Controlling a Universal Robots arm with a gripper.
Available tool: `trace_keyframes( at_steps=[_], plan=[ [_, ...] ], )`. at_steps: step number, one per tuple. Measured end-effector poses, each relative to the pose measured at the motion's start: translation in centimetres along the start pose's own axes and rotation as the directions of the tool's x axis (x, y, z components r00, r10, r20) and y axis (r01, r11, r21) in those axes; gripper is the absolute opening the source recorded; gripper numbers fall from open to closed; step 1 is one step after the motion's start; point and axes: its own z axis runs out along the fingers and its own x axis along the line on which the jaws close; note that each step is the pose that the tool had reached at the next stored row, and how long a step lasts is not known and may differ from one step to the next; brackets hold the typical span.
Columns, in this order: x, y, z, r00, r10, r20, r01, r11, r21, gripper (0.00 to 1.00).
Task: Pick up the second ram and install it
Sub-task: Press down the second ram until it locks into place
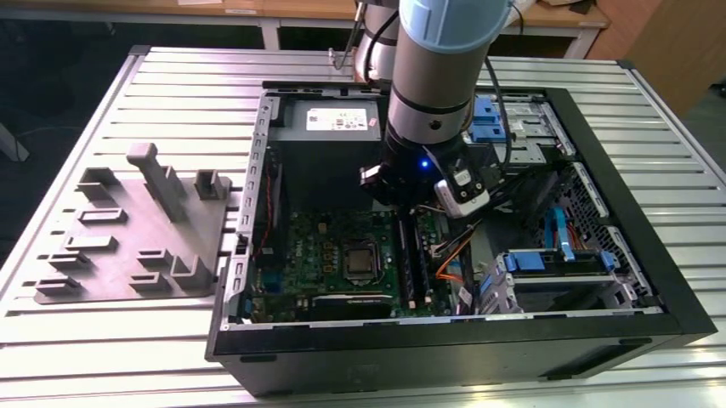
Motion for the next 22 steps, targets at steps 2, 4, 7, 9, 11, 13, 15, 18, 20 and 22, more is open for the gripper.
trace_keyframes(
  at_steps=[2, 4, 7, 9, 11, 13, 15, 18, 20, 22],
  plan=[
    [0.00, 0.00, 0.02, 1.0000, 0.000, 0.0001, 0.000, 1.0000, -0.0003, 0.10],
    [0.00, 0.00, 0.02, 1.0000, 0.000, 0.0002, 0.000, 1.0000, -0.0004, 0.10],
    [0.00, 0.00, 0.04, 1.0000, 0.000, 0.0002, 0.000, 1.0000, -0.0004, 0.10],
    [0.00, 0.00, 0.20, 1.0000, 0.000, 0.0000, 0.000, 1.0000, -0.0002, 0.10],
    [0.01, -0.01, 0.27, 1.0000, 0.000, 0.0000, 0.000, 1.0000, 0.0000, 0.10],
    [0.01, -0.02, 0.28, 1.0000, 0.000, 0.0001, 0.000, 1.0000, -0.0001, 0.10],
    [0.00, -0.01, 0.31, 1.0000, 0.000, 0.0002, 0.000, 1.0000, -0.0004, 0.10],
    [0.01, -0.02, 0.37, 1.0000, 0.000, 0.0001, 0.000, 1.0000, -0.0002, 0.10],
    [0.01, -0.02, 0.37, 1.0000, 0.000, 0.0000, 0.000, 1.0000, 0.0000, 0.10],
    [0.01, -0.02, 0.38, 1.0000, 0.000, 0.0001, 0.000, 1.0000, -0.0002, 0.10]
  ],
)
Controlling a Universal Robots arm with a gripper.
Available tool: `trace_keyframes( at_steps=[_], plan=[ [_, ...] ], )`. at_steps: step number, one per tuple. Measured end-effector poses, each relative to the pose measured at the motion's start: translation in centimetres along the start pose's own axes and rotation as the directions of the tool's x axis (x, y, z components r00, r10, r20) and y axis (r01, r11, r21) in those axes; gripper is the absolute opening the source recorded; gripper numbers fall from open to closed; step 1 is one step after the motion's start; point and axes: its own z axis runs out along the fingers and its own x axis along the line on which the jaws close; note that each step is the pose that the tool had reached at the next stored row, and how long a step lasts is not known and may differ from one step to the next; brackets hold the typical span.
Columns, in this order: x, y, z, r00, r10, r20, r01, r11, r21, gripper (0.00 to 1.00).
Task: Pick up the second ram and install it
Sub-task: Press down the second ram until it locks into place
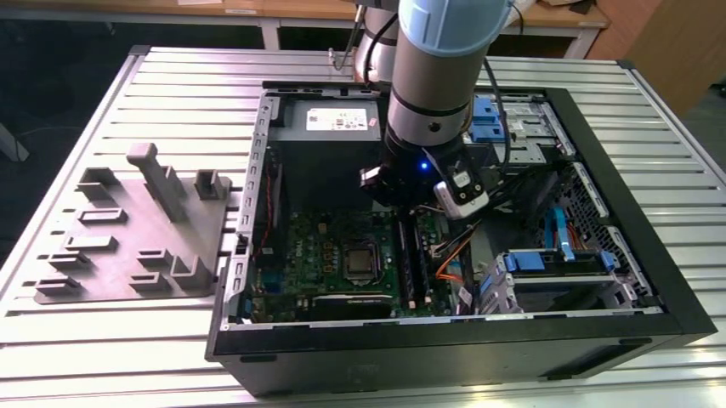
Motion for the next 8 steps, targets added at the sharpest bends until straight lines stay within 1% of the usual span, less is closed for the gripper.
trace_keyframes(
  at_steps=[2, 4, 8],
  plan=[
    [-0.01, 0.03, -0.22, 1.0000, 0.000, 0.0008, 0.000, 1.0000, -0.0019, 0.10],
    [-0.02, 0.06, -1.00, 1.0000, 0.000, 0.0001, 0.000, 1.0000, -0.0004, 0.10],
    [-0.04, 0.14, -2.58, 1.0000, 0.000, 0.0000, 0.000, 1.0000, 0.0000, 0.10]
  ],
)
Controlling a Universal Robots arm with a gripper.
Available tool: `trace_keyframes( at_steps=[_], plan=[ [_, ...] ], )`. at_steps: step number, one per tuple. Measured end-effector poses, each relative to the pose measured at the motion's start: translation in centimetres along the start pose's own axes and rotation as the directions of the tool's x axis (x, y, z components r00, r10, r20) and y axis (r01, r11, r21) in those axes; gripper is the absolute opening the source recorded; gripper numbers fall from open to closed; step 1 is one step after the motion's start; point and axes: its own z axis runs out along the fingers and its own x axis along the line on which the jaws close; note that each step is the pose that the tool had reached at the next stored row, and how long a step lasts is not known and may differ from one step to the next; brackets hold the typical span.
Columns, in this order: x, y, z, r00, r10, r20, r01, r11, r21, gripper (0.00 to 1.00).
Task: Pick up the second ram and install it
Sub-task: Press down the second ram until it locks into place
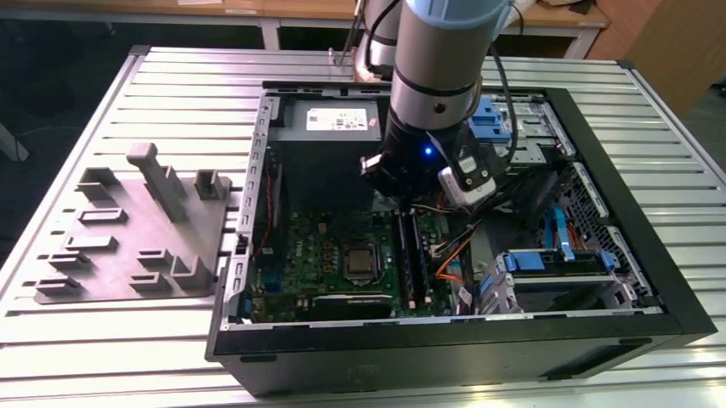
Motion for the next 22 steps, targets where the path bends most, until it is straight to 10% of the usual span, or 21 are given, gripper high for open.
trace_keyframes(
  at_steps=[9, 22],
  plan=[
    [-0.01, -0.21, -0.31, 1.0000, 0.000, 0.0000, 0.000, 1.0000, -0.0001, 0.10],
    [-0.04, -3.51, -0.49, 1.0000, 0.000, 0.0000, 0.000, 1.0000, 0.0006, 0.10]
  ],
)
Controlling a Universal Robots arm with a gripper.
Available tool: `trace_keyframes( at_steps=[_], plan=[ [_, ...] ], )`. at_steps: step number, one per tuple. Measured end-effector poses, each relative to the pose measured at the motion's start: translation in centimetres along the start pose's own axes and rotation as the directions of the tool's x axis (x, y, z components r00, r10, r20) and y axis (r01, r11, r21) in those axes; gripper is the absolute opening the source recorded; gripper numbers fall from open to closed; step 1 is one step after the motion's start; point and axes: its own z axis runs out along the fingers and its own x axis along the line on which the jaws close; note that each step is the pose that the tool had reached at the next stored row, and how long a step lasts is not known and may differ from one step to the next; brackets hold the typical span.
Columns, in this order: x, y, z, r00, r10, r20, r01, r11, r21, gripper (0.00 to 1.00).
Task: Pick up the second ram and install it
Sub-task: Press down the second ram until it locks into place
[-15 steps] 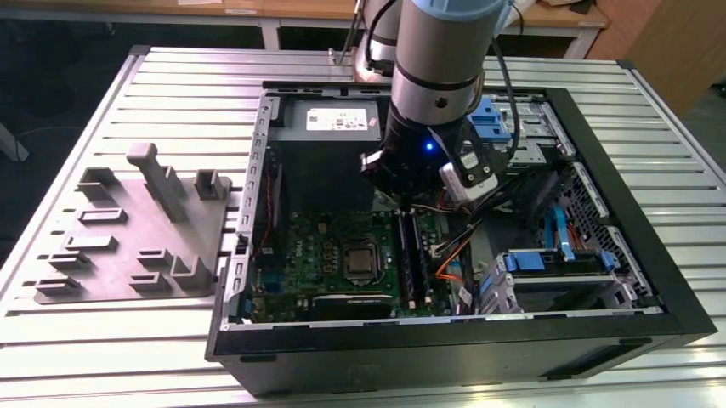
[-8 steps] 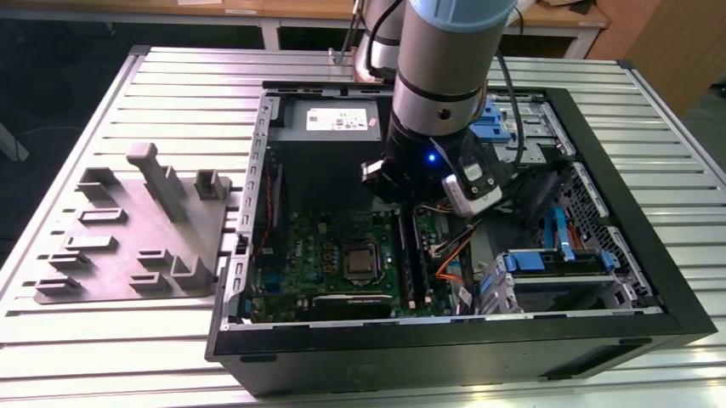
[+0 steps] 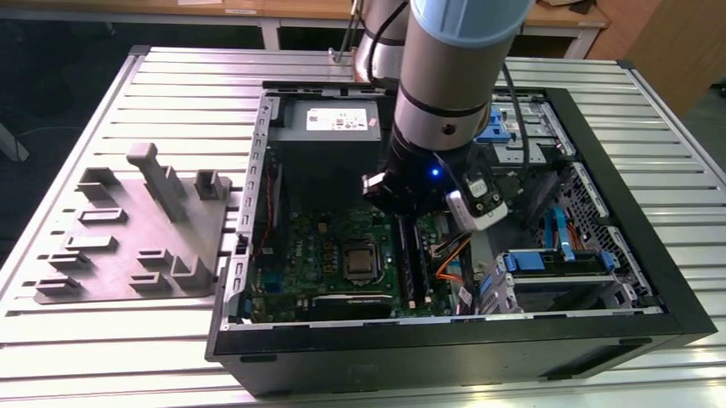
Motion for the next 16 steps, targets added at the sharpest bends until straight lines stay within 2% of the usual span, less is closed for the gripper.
trace_keyframes(
  at_steps=[6, 16],
  plan=[
    [-0.01, -0.98, -0.05, 1.0000, 0.000, 0.0001, 0.000, 1.0000, 0.0081, 0.10],
    [-0.03, -2.94, -0.14, 1.0000, 0.000, 0.0002, 0.000, 0.9999, 0.0132, 0.10]
  ],
)
